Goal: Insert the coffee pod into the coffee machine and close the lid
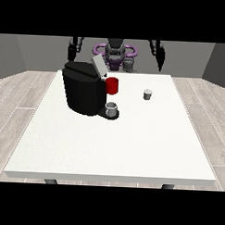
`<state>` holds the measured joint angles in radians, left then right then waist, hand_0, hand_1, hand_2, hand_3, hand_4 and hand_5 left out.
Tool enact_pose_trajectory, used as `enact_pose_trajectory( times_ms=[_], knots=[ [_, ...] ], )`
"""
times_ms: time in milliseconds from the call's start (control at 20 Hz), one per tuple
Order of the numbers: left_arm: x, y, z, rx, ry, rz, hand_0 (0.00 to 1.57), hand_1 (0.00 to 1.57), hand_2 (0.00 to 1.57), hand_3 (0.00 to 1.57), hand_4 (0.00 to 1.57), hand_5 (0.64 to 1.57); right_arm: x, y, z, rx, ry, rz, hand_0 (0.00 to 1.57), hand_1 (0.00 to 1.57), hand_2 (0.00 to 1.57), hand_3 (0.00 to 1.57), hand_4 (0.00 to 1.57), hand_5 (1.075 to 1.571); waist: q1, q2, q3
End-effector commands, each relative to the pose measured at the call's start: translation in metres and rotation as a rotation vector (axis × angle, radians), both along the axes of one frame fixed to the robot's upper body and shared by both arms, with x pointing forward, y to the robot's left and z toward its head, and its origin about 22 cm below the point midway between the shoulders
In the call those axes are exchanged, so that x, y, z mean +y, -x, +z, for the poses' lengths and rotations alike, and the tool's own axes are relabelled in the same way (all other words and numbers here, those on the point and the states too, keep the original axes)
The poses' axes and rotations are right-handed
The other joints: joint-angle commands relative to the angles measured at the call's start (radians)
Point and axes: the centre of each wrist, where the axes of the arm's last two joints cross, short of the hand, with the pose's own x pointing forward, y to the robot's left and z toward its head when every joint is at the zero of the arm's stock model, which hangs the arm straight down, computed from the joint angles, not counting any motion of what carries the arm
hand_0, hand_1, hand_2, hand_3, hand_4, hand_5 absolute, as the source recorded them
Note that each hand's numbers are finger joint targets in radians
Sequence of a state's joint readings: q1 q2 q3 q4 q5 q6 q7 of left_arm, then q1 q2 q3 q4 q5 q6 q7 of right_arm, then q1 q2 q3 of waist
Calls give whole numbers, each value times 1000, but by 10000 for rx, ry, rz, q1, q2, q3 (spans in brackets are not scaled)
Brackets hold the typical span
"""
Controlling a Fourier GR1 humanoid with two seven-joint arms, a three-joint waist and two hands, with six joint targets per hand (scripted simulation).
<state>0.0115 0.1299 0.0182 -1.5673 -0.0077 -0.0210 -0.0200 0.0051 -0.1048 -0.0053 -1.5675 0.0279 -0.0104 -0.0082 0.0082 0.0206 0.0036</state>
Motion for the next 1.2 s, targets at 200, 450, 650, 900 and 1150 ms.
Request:
enact_pose_trajectory(
  times_ms=[200, 450, 650, 900, 1150],
  knots=[
    [7, -14, 8, -644, 415, -1469, 0, 0, 0, 0, 587, 1571, 24, 2, -9, 131, -891, 303, 0, 0, 0, 0, 328, 1571, -349, -265, -39],
    [18, -25, 10, 29, -1523, -1499, 0, 0, 0, 0, 450, 1571, 10, -7, 3, -1237, -1865, 207, 0, 0, 0, 0, 324, 1571, -833, 79, -35],
    [40, -44, 21, 426, -2816, -1237, 0, 0, 0, 0, 0, 1571, 19, -14, 13, -1352, -1748, 406, 0, 0, 0, 0, 358, 1571, -1116, 406, -38],
    [71, -53, 6, 140, -4546, -618, 0, 0, 0, 0, 0, 1571, 38, -16, 20, -2509, -1564, 1188, 0, 0, 0, 0, 302, 1571, -1765, 1648, -44],
    [76, -79, 19, 666, -5784, -432, 0, 0, 0, 0, 0, 1571, 51, -22, 23, -2618, -1500, 1508, 0, 0, 0, 0, 399, 1571, -1988, 2017, -39]
  ],
)
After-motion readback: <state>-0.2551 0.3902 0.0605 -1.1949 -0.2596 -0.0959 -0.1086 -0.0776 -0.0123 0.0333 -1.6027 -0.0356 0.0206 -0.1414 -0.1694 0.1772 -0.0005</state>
